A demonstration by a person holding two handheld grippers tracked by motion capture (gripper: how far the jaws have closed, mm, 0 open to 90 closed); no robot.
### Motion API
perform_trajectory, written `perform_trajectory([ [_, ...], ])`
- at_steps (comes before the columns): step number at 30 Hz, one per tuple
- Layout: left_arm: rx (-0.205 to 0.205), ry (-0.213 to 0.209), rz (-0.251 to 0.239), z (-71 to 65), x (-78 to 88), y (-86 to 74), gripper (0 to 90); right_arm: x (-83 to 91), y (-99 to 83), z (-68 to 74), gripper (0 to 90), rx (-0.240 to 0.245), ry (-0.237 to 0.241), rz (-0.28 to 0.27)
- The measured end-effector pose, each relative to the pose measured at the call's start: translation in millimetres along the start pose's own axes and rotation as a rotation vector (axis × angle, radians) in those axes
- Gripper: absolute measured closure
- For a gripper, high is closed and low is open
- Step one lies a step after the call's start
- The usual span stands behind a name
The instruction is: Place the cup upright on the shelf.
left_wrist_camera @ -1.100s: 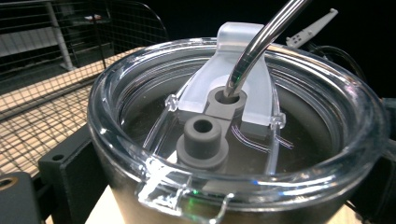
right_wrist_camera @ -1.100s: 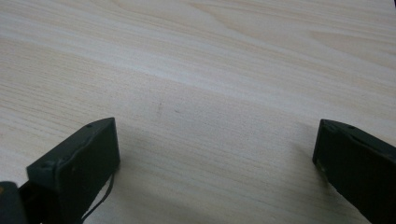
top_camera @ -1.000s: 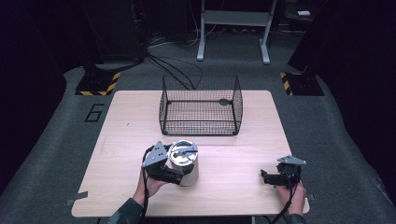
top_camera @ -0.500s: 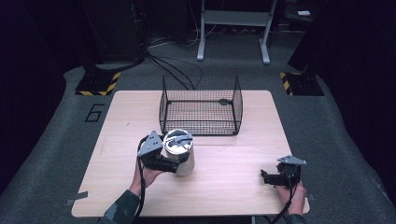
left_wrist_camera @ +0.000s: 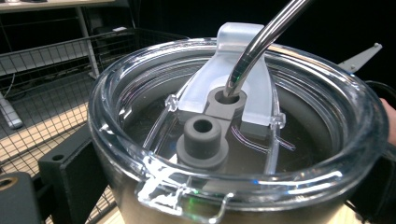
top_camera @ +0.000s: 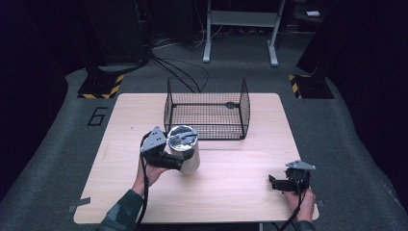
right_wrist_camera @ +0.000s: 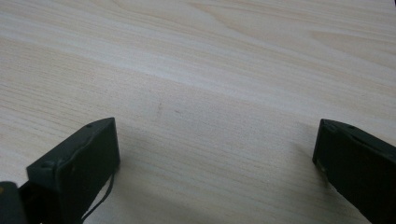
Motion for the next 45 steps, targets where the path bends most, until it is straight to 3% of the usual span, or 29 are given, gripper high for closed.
perform_trajectory([
  [25, 0.011, 0.012, -0.033, 23.6, -5.7, 44.8, 4.0, 0.0, 0.0, 0.0, 0.1, 0.000, 0.000, 0.000],
  [33, -0.005, 0.011, -0.039, 29.7, -10.0, 64.5, 4.0, 0.0, 0.0, 0.0, 0.1, 0.000, 0.000, 0.000],
  [45, 0.025, 0.076, -0.066, 57.9, -19.1, 83.7, 4.0, -0.1, 0.0, 0.0, 0.1, 0.000, 0.000, 0.000],
])
Point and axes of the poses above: each handheld gripper's, and its own axes: x roughly backward along the jaws, y roughly out of its top, z roughly to its left, the point moved 5 cm from there along -x, roughly forward along the jaws, and after that the axes turned 7 degrees about -y, right-handed, at the moved point
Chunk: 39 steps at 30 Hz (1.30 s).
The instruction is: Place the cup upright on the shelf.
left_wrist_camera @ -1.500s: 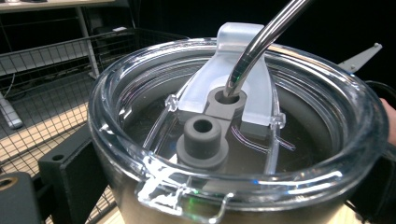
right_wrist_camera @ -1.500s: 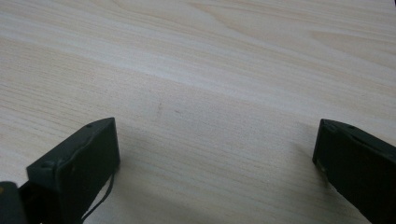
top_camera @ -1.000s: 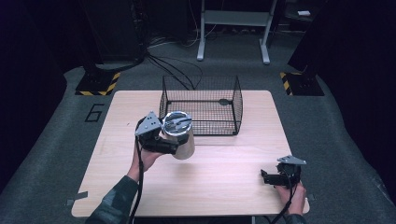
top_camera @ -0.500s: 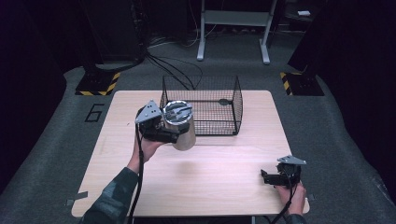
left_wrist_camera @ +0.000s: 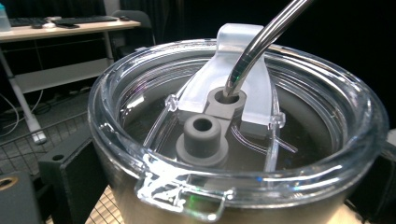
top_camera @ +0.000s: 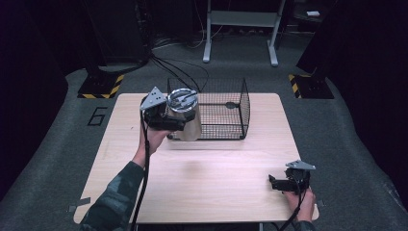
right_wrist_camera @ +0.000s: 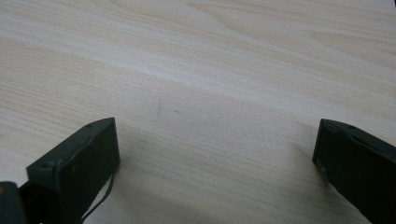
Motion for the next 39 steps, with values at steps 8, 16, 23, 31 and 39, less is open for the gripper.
perform_trajectory([
  [8, -0.012, 0.033, 0.010, 12.1, -13.9, 8.6, 4.0, 0.0, 0.0, 0.0, 0.1, 0.000, -0.001, 0.000],
  [16, -0.021, 0.056, 0.028, 19.8, -26.7, 13.5, 4.0, 0.0, 0.0, 0.0, 0.1, 0.000, -0.001, 0.000],
  [23, -0.022, 0.071, 0.044, 27.6, -38.7, 14.3, 4.0, 0.0, 0.0, 0.0, 0.1, -0.001, -0.001, 0.000],
  [31, -0.032, 0.105, 0.048, 36.5, -51.4, 16.2, 4.0, -0.1, 0.0, 0.0, 0.1, 0.000, -0.001, 0.000],
  [39, -0.033, 0.132, 0.064, 46.1, -66.0, 15.4, 4.0, 0.0, 0.0, 0.0, 0.1, -0.001, -0.001, -0.001],
])
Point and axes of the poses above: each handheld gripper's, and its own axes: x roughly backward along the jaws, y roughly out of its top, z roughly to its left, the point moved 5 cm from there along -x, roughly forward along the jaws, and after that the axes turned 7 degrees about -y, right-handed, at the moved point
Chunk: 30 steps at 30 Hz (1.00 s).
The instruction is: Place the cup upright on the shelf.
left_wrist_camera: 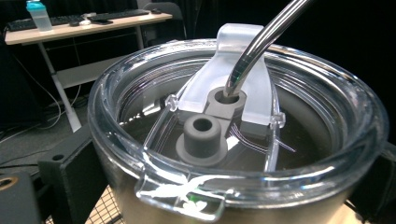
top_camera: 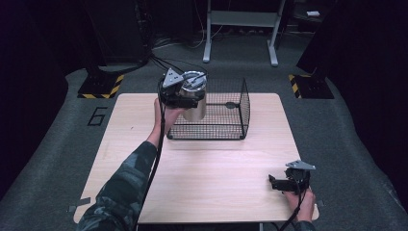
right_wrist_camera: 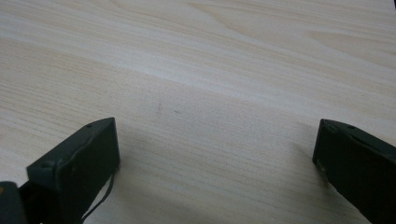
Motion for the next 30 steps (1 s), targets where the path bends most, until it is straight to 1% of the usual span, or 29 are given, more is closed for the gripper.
perform_trajectory([
  [2, -0.001, 0.013, -0.007, 1.9, -5.1, 0.7, 4.0, 0.0, 0.0, 0.1, 0.1, -0.002, 0.000, 0.001],
  [3, -0.010, 0.014, 0.009, 3.0, -6.5, 0.3, 4.0, 0.0, 0.2, 0.4, 0.1, -0.007, -0.001, 0.001],
  [4, -0.001, 0.023, -0.004, 3.2, -10.0, 0.3, 4.0, 0.1, 0.2, 0.5, 0.1, -0.008, 0.000, 0.001],
  [6, -0.007, 0.028, 0.013, 4.8, -15.1, -1.7, 4.0, 0.0, 0.2, 0.4, 0.1, -0.008, -0.001, 0.001],
  [9, 0.005, 0.038, 0.026, 7.0, -22.6, -6.1, 4.0, 0.5, 0.1, 0.4, 0.1, -0.007, 0.003, 0.005],
  [11, 0.019, 0.043, 0.024, 8.5, -28.0, -9.6, 4.0, 0.4, 0.1, 0.5, 0.1, -0.007, 0.002, 0.005],
  [15, 0.031, 0.062, 0.040, 12.6, -38.5, -17.1, 3.9, 0.4, 0.1, 0.2, 0.1, -0.004, 0.003, 0.005],
  [17, 0.034, 0.070, 0.043, 14.6, -42.2, -20.2, 4.0, 0.4, 0.1, 0.3, 0.1, -0.005, 0.004, 0.005],
  [19, 0.051, 0.072, 0.042, 16.6, -45.6, -23.4, 4.0, -0.1, 0.3, 0.4, 0.1, -0.006, 0.000, -0.001],
  [23, 0.065, 0.086, 0.054, 20.4, -50.2, -30.0, 4.0, 0.3, 0.2, 0.1, 0.1, -0.002, 0.003, 0.003],
  [28, 0.074, 0.095, 0.068, 22.6, -55.3, -35.9, 4.0, 0.1, 0.3, 0.2, 0.2, -0.003, 0.002, 0.001],
  [30, 0.068, 0.096, 0.077, 22.7, -57.5, -37.9, 4.0, -0.1, 0.3, 0.2, 0.2, -0.004, 0.000, -0.002],
])
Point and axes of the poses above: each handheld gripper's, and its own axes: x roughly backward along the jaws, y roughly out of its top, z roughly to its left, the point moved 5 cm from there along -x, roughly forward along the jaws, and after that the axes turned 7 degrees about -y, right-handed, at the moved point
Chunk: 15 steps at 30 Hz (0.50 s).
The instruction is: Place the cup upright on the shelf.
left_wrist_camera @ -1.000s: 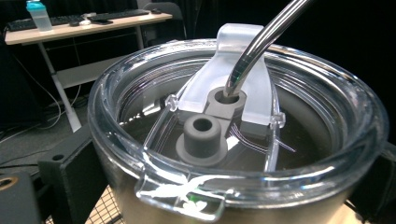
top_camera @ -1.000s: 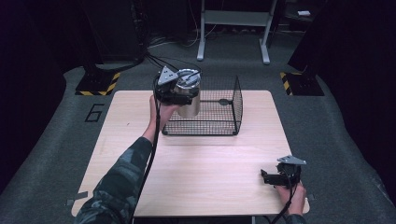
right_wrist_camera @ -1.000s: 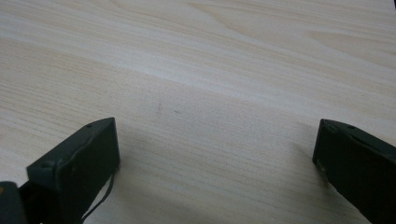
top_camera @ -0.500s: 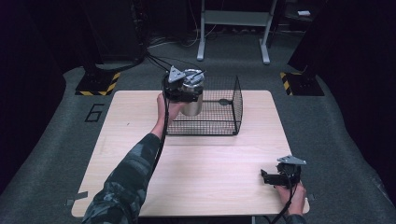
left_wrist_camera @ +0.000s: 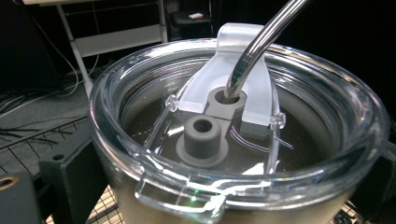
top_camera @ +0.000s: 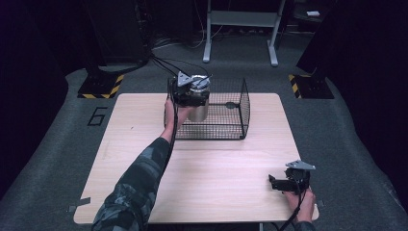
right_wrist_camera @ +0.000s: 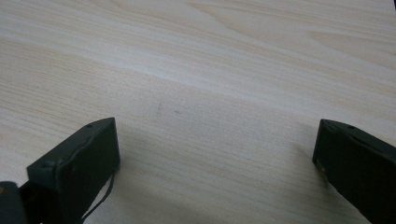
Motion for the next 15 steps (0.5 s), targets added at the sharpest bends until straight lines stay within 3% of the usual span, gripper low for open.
perform_trajectory([
  [15, 0.019, -0.007, 0.046, -1.4, -21.2, -17.8, 3.9, 0.1, -0.1, 0.1, 0.2, 0.001, -0.001, 0.001],
])
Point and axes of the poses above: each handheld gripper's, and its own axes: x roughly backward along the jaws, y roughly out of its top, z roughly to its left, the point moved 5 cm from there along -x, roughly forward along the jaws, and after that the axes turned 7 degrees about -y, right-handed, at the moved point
